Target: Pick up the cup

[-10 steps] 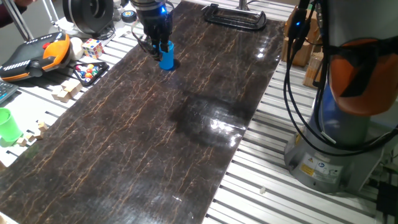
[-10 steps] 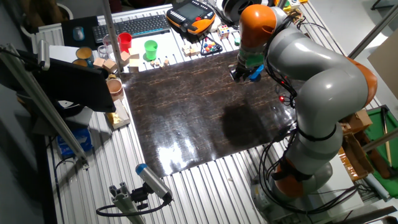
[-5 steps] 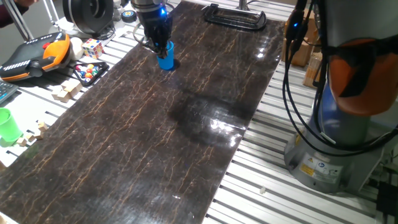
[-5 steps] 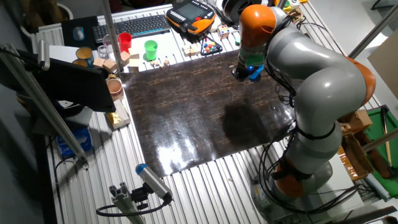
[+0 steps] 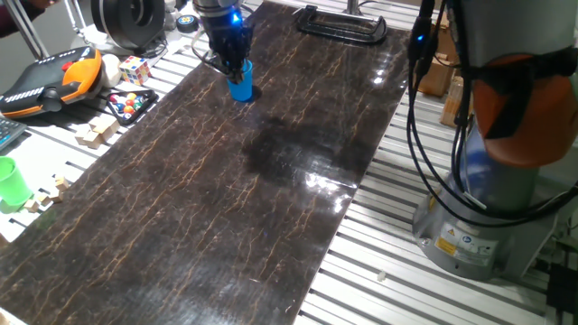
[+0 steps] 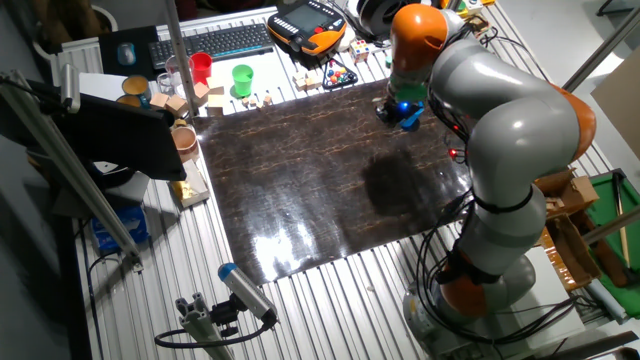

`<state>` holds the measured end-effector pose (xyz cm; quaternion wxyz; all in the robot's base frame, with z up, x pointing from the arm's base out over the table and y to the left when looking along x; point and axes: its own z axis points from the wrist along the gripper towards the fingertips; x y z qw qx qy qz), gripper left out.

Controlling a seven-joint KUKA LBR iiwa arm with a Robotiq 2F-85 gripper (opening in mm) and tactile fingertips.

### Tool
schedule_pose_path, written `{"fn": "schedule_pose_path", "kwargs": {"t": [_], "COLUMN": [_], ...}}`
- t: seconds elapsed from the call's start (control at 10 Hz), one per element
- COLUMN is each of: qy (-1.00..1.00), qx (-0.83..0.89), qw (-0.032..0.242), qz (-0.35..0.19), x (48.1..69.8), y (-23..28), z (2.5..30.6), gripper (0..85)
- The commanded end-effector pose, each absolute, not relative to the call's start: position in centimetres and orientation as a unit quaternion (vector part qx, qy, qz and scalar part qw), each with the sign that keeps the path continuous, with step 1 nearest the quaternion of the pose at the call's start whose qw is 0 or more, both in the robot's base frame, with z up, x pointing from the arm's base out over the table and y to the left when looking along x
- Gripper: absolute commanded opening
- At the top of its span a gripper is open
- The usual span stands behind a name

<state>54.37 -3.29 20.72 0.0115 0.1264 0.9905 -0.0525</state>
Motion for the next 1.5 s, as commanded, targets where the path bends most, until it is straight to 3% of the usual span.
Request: {"fn": "schedule_pose_path", "kwargs": {"t": [0.0, 0.2, 0.6, 0.8, 1.4], "qy": [0.962, 0.94, 0.908, 0.885, 0.784], "qx": [0.263, 0.33, 0.411, 0.452, 0.604], "qw": [0.023, 0.045, 0.05, 0.068, 0.056], "qz": [-0.064, -0.073, -0.063, -0.09, -0.13], "x": [54.6, 55.2, 56.5, 56.5, 56.8], "y": [-3.4, -4.0, -6.2, -6.2, -7.4], "z": [20.3, 19.2, 18.4, 18.4, 17.5], "gripper": [0.7, 0.7, 0.7, 0.7, 0.7]}}
